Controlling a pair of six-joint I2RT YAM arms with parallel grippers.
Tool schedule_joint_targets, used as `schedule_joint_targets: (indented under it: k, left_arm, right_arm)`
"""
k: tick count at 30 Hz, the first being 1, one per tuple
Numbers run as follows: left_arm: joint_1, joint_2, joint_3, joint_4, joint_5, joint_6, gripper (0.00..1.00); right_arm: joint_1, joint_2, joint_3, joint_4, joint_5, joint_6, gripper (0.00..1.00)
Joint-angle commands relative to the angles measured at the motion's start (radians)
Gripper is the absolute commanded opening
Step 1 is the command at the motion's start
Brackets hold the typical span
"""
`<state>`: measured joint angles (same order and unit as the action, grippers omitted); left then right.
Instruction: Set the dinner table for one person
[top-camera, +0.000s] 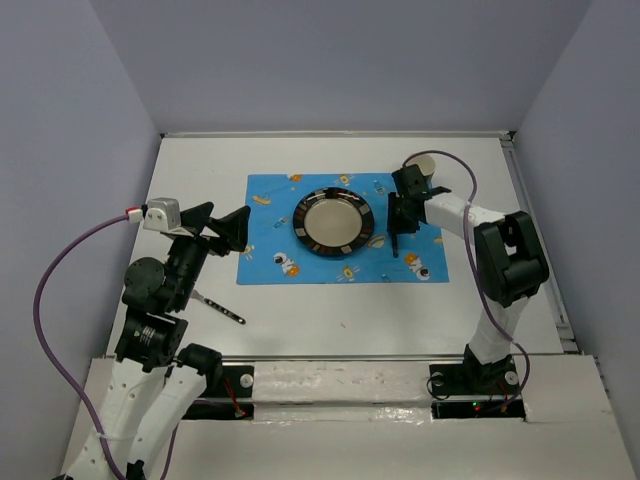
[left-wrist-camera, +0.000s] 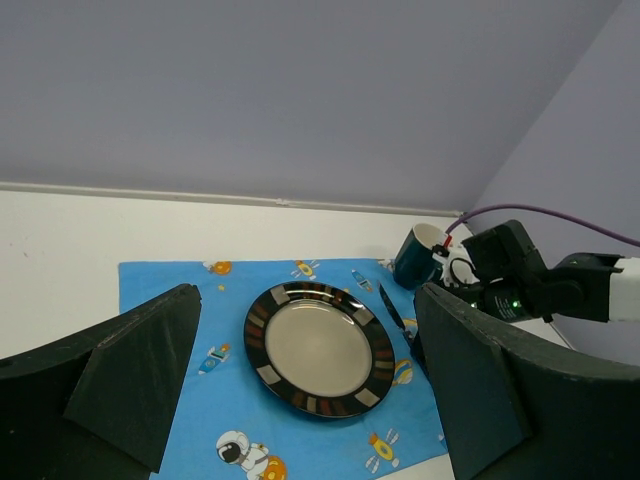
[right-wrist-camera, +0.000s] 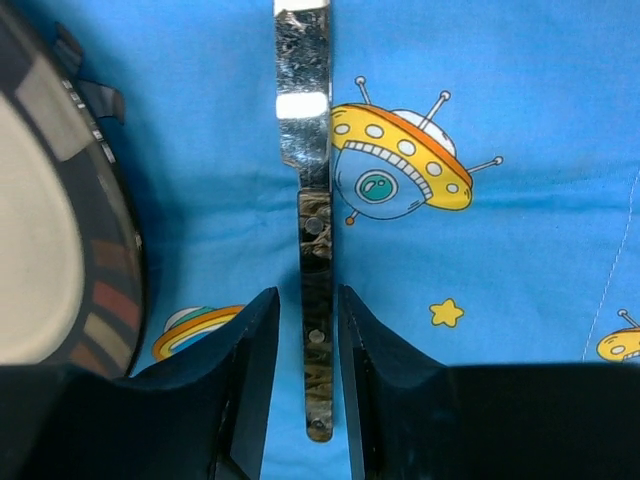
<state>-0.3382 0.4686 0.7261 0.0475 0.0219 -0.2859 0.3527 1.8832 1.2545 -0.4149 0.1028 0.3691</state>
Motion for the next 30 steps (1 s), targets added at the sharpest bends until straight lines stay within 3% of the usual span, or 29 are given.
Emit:
schedule_joint_targets:
  k: [1,5,8,12,21,26,28,30]
  left_arm:
    - [0.008,0.004,-0.008,0.045,0.009,0.010,0.99]
    - [0.013,0.010,-0.008,0.046,0.009,0.010,0.99]
    - [0.025,0.015,-0.008,0.043,-0.007,0.011,0.99]
    - [0.054,0.007,-0.002,0.025,-0.094,0.002,0.99]
    - [0.114,-0.030,0.001,-0.031,-0.496,-0.030,0.99]
    - [0.151,-0.053,-0.011,-0.018,-0.583,-0.042,0.99]
    - [0.166,-0.058,-0.017,-0.005,-0.628,-0.053,0.99]
    - [0.180,-0.062,-0.025,0.003,-0.651,-0.071,0.99]
  right_arm:
    - [-0.006,-0.116,0.034,-0.004,-0.051,-0.009,0.37]
    - [0.046,-0.182,0.019,0.010,-0.052,-0.016,0.37]
    - [0.150,-0.243,-0.013,0.088,-0.032,-0.070,0.38]
    - [0.294,-0.251,-0.040,0.250,-0.201,-0.125,0.39]
    - [0.627,-0.086,0.075,0.441,-0.369,-0.252,0.45]
    - [0.756,0.034,0.166,0.452,-0.286,-0.269,0.47]
    - [0.799,0.105,0.203,0.446,-0.224,-0.289,0.57]
    - [0.847,0.172,0.272,0.429,-0.198,-0.306,0.59]
